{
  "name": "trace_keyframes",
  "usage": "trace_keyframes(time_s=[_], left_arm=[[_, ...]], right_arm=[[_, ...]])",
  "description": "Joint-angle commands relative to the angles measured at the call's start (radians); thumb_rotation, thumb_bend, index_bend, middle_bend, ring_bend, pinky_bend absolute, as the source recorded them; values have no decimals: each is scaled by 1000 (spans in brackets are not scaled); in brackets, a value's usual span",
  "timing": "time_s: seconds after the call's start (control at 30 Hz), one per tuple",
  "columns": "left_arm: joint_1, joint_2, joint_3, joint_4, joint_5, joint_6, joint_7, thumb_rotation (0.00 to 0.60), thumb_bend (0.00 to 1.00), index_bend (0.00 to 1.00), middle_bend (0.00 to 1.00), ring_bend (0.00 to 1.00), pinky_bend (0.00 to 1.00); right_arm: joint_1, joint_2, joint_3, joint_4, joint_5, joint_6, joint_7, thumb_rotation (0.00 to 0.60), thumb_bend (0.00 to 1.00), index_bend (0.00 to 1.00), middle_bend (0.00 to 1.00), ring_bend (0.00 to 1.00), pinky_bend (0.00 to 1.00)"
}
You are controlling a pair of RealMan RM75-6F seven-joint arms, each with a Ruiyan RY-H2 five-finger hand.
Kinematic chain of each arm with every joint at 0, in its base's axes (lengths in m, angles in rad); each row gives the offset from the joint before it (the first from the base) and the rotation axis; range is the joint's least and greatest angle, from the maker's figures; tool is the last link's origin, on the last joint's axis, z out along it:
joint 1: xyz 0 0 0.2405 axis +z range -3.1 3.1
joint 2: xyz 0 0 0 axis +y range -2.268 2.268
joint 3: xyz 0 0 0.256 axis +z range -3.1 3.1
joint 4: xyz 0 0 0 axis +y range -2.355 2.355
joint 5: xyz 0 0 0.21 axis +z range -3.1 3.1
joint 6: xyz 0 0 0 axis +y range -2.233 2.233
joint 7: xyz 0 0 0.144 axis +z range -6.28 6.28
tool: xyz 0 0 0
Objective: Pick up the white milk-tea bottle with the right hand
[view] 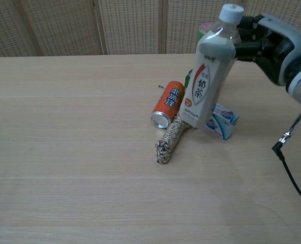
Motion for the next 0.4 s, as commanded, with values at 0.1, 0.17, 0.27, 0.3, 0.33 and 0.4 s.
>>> trace_keyframes(time_s=[0.1, 0.17, 0.27, 0.3, 0.33, 0.4], left_arm=[[0, 3, 3, -4, 7, -1, -6, 600, 0, 0, 0, 0, 0], [0, 5, 5, -5, 11, -2, -10, 600, 0, 0, 0, 0, 0], [0, 7, 4, -9, 14, -1, -14, 600, 0, 0, 0, 0, 0], [0, 8, 4, -8, 15, 0, -14, 600, 0, 0, 0, 0, 0], [0, 8, 5, -8, 16, 1, -14, 600, 0, 0, 0, 0, 0], [0, 8, 6, -9, 17, 0, -15, 600, 0, 0, 0, 0, 0]], right_arm=[[20, 110, 100, -160, 35, 14, -107, 600, 0, 677, 652, 427, 577], [32, 147, 142, -208, 63, 10, -143, 600, 0, 677, 652, 427, 577], [40, 196, 187, -271, 100, 18, -196, 600, 0, 676, 652, 427, 577], [42, 208, 198, -286, 113, 21, -211, 600, 0, 676, 652, 427, 577], [44, 224, 212, -307, 131, 24, -225, 600, 0, 675, 652, 427, 577], [44, 246, 229, -337, 154, 26, -233, 600, 0, 673, 651, 427, 577]])
